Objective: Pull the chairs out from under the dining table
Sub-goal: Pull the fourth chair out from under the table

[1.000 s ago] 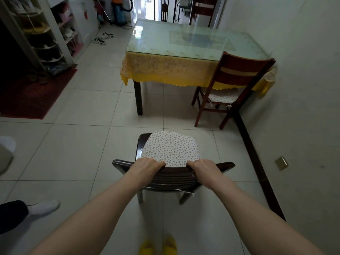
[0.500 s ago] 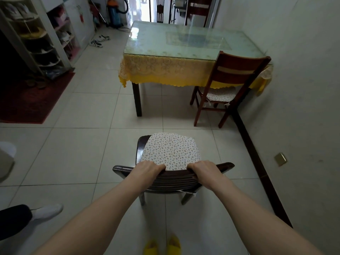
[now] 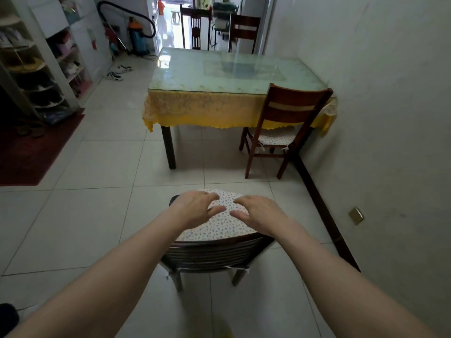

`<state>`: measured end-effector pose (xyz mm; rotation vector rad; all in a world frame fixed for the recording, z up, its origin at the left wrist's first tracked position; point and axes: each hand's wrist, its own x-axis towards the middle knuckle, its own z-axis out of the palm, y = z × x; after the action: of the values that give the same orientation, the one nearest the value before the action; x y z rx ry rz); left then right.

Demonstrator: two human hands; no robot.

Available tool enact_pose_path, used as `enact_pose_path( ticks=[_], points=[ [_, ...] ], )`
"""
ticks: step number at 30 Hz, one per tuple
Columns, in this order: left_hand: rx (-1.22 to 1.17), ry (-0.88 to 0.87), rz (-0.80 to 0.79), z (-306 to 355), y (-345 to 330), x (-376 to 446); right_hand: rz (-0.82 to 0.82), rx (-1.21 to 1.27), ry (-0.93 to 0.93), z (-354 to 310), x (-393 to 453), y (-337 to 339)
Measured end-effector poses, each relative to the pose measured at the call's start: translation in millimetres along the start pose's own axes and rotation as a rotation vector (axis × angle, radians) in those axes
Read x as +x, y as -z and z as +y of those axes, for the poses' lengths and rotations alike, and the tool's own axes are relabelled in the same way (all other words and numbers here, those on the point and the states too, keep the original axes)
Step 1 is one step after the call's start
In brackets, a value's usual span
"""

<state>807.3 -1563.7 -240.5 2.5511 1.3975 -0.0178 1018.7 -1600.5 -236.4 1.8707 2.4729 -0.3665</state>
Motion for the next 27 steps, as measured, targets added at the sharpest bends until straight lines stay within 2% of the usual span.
enact_pose_path(
  ticks=[9,19,27],
  points=[
    [0.092,-0.105,0.163,73,63,103,0.235,-0.174,-0.071,98,15,80],
    [0.102,-0.162,0.214,196,70,268,0.264,-0.179,-0.128,296,10,145],
    [0.101,-0.132,0.204,232,69,399,0.228,-0.19,-0.13,404,69,174]
  ],
)
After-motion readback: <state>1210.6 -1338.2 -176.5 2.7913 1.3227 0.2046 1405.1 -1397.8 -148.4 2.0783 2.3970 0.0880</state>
